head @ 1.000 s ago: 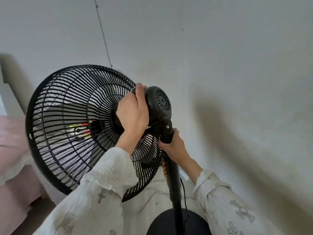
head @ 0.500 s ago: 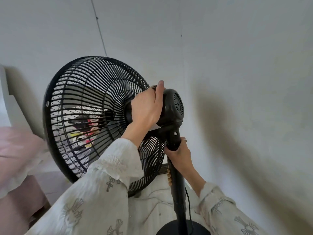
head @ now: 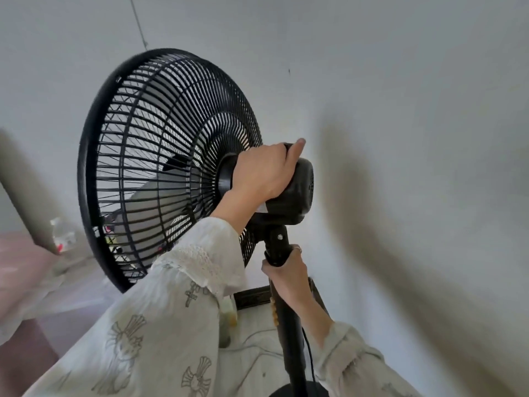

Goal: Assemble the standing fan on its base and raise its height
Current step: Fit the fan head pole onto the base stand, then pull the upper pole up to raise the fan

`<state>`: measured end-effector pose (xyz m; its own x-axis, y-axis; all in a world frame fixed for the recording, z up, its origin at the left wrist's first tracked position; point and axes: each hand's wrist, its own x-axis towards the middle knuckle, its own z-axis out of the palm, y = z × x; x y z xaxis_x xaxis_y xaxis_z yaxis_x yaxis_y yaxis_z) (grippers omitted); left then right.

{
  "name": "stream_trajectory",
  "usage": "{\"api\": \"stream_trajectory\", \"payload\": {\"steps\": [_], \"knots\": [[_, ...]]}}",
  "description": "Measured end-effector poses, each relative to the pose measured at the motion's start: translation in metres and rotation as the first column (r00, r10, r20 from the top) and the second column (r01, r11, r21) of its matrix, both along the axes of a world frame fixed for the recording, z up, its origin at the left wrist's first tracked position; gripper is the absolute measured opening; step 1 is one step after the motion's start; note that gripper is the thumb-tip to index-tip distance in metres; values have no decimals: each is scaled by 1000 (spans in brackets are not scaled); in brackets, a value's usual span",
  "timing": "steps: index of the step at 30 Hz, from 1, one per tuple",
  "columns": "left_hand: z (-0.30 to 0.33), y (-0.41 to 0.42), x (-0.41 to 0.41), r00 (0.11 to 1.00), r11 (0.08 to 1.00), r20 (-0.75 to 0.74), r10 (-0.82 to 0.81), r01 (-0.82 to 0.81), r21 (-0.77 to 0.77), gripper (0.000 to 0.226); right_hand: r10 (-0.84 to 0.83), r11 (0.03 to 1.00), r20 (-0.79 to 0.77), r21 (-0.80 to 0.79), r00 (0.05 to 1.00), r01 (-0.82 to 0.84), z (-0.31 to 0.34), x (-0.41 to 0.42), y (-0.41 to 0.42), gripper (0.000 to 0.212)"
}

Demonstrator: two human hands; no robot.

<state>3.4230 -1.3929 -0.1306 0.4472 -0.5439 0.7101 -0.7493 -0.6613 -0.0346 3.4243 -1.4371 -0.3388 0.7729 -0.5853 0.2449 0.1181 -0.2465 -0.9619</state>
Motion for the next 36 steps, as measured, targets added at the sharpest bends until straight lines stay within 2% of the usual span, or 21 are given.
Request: {"api": "stream_trajectory", "payload": {"steps": [4,7,9,11,16,19,22,23,25,27,28,30,33,36], "knots": [[-9,9,-1,993,993,95,65,-55,-101,53,51,999,-9,7,999,-51,-1,2,2,43],[-17,21,-8,991,973,109,75,-49,-224,43,111,993,-41,-25,993,-112,-3,-3,2,45],[-26,30,-14,990,957,134,35,6,-290,37,150,987,-76,-50,986,-154,-6,-7,0,45],[-42,42,-19,990,941,142,-24,70,-332,41,179,979,-128,-73,975,-190,-9,-10,-3,47],[-100,73,-27,947,890,234,-219,292,-350,46,271,940,-246,-143,931,-311,-23,-22,-11,64],[-144,87,-26,939,890,243,-243,316,-329,44,329,913,-302,-139,895,-383,-45,-32,-13,61],[-189,96,-22,946,905,124,-298,322,-277,35,261,905,-394,-217,881,-366,-74,-43,-12,54],[-203,98,-20,947,911,42,-317,317,-265,28,227,898,-421,-258,878,-356,-84,-46,-11,54],[-236,103,-14,921,924,-212,-328,267,-273,17,191,884,-465,-301,865,-357,-109,-52,-11,61],[-267,104,-8,817,942,-494,-298,167,-292,14,190,891,-476,-283,859,-354,-130,-54,-12,64],[-286,106,-6,727,953,-630,-275,116,-281,17,194,908,-483,-240,854,-342,-146,-57,-12,63],[-306,105,1,569,974,-793,-218,72,-217,34,184,927,-505,-195,843,-320,-163,-60,-11,55],[-331,98,9,399,983,-902,-166,138,-120,60,53,937,-543,-263,838,-230,-192,-65,-12,41],[-354,85,10,272,957,-919,-286,120,-263,61,-102,930,-554,-347,826,-118,-218,-75,-13,18]]}}
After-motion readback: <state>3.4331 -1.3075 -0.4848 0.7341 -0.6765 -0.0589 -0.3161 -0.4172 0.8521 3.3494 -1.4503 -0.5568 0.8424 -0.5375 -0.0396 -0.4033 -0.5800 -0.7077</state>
